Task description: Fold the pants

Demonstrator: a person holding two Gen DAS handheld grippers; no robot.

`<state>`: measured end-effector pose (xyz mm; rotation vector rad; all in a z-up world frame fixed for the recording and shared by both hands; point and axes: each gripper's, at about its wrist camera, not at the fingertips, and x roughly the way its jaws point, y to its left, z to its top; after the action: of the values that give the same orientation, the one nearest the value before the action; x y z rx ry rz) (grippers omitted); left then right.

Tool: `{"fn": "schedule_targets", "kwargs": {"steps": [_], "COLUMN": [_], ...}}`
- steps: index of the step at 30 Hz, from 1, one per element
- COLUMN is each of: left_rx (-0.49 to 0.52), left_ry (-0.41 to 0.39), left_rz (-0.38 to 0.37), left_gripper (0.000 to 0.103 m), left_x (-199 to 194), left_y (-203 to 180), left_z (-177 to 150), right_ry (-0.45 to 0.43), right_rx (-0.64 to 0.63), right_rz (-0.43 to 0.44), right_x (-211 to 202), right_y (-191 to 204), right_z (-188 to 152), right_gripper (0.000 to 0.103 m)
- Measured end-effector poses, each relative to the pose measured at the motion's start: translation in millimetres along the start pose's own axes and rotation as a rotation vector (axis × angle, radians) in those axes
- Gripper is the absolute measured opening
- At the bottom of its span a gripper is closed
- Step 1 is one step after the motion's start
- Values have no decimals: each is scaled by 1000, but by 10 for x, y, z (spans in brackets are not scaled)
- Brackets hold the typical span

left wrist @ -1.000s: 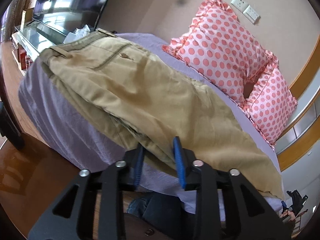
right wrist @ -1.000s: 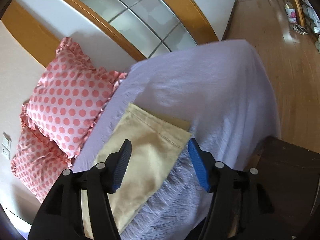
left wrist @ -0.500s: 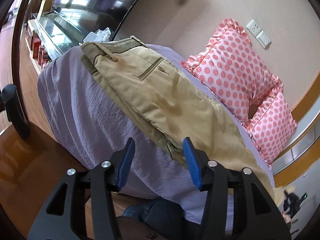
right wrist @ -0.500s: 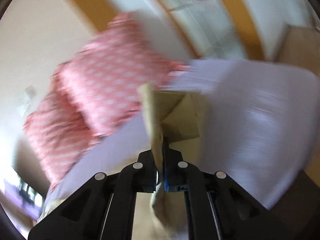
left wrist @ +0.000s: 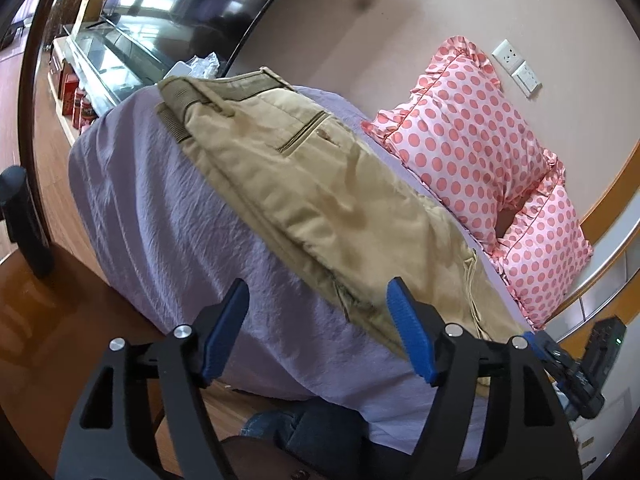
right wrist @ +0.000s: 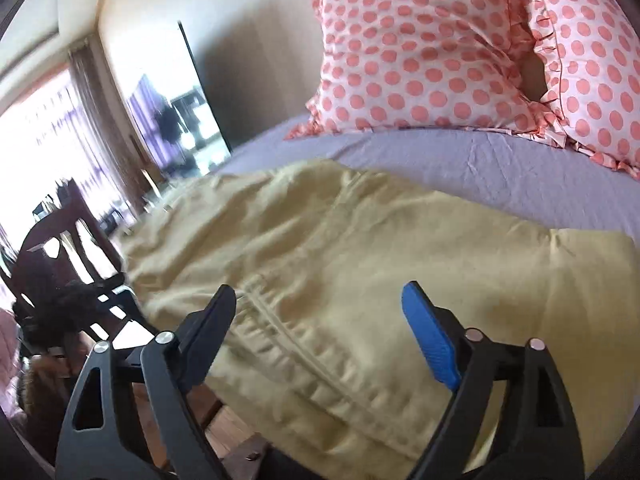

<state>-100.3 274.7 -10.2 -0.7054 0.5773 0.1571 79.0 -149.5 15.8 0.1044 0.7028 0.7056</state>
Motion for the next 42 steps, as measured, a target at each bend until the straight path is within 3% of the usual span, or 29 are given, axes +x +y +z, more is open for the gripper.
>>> {"fn": "schedule_targets", "kwargs": {"steps": [5,12,19,23,25,26,29,33,38,42], "left_rx": [-50,-116,-155,-122,-137,-146,-143,44,401,696], "left_ry": [-3,-2,-72,-89,-96,-100,-111,-137,-120,18], "left_rz": [7,10,24,91,84,88,118,121,-99,-352], "left_gripper": [72,72,70,76,69,58,12,7,3,4], "left_x": [122,261,226,265,248,237,224,145,107,325], "left_y": [39,133,187,208,239,254,250,-290,-1782,-2966], "left_z": [46,176,504,699,760,797,910,1056,924,203], "right_ry": [-45,-13,-16,-18,-19,-19,-27,-99,-278,-358], "right_rx": [100,157,177,194,199,196,193,202,296,430], "right_rz": [-22,3,10,17,21,21,26,-6,-123,-205], "right_x": [-174,-87,-107,-106,-107,-111,-136,-356,-965,-1385], "right_y": [-229,-326,-361,-407,-414,-412,-425,-506,-885,-1283], "right_z": [27,-42,-98,-117,-124,-124,-126,-105,-70,-168], "right_gripper": [92,92,93,94,94,94,94,95,100,102]}}
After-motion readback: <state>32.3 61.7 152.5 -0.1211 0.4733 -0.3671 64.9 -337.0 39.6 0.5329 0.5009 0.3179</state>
